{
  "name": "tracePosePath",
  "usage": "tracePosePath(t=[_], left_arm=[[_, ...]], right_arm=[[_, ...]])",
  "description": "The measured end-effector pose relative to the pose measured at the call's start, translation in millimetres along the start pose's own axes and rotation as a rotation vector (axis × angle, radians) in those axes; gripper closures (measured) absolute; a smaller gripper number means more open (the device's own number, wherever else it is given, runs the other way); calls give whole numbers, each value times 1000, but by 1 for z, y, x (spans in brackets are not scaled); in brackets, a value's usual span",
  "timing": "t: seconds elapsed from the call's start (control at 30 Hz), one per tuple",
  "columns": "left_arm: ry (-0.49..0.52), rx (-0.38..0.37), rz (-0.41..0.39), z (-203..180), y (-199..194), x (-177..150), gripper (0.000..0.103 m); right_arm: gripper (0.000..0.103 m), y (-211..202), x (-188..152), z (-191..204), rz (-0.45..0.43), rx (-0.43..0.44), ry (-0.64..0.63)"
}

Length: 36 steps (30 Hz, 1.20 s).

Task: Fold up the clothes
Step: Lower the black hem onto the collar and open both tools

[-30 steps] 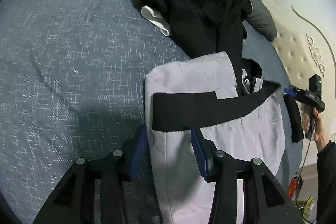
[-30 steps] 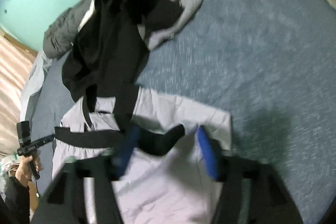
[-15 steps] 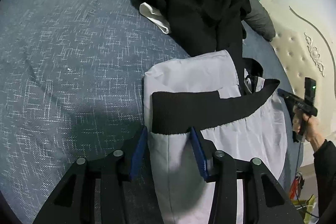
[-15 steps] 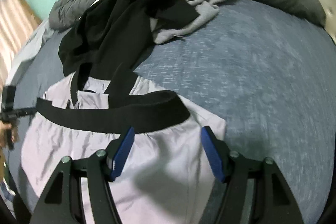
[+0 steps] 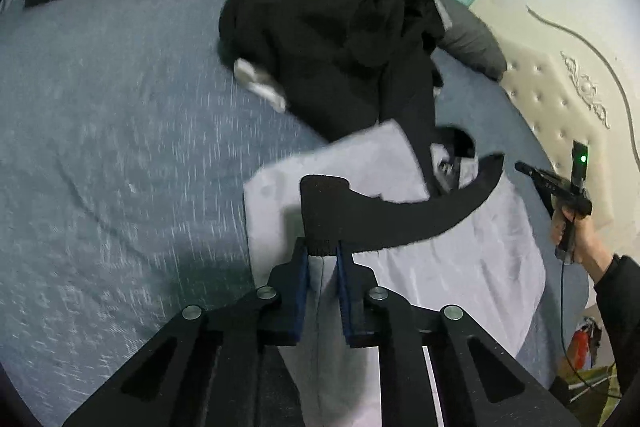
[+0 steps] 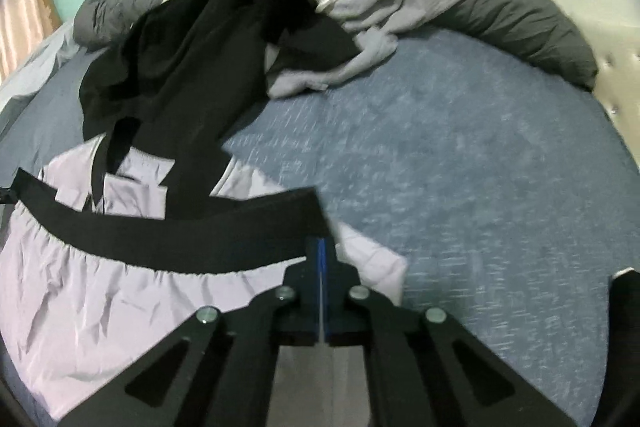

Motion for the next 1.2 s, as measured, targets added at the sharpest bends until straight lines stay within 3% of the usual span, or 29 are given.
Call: tracePosePath(t=[0.13,0.23,0.3,0.37,0.4,0.43,0.47,0.67,0.73,0.77,0.83,0.9,1.2], left_arm=[[13,0,-21,-9,-7,8,90],[22,0,-37,-16,-13,14,90],[29,0,-48,-21,-17,18,90],[29,3,-49,-20,-16,18,90],[27,5,-47,-18,-14,17,90],[25,8,-45,-16,-13,15,90],[24,10,-42,-14,-11,14,90],[18,15,-33,-4,-2,11,90],[13,15,-36,-1,0,11,90],[9,14,-37,0,0,10,90],[8,12,-40,0,-1,10,90],[9,11,-42,-1,-4,8,90],[19,-6,-108,-16,-38,19,90]], right_arm=[[103,-16,6,-25,-16,-21,67],[103,-4,6,-29,51,153,123],[101,2,6,-21,66,188,104],[84,9,5,-14,69,202,85],[62,13,4,-11,63,203,83],[50,17,3,-9,66,199,81],[50,21,2,-8,72,194,78],[50,40,5,-2,53,154,50],[73,40,9,1,24,142,29],[75,40,10,3,21,132,16],[91,41,10,6,29,122,-5],[96,37,9,7,23,119,-17],[98,-15,25,-12,-114,9,6]])
Point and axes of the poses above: each gripper's, at about its wrist camera, not at the fingertips, and y roughly the way its jaws point, z to its left, x to its top, the point moved 2 cm from there along y, roughly the way its jaws point, and after that the axes turned 15 degrees about -y, right-handed, at the moved point
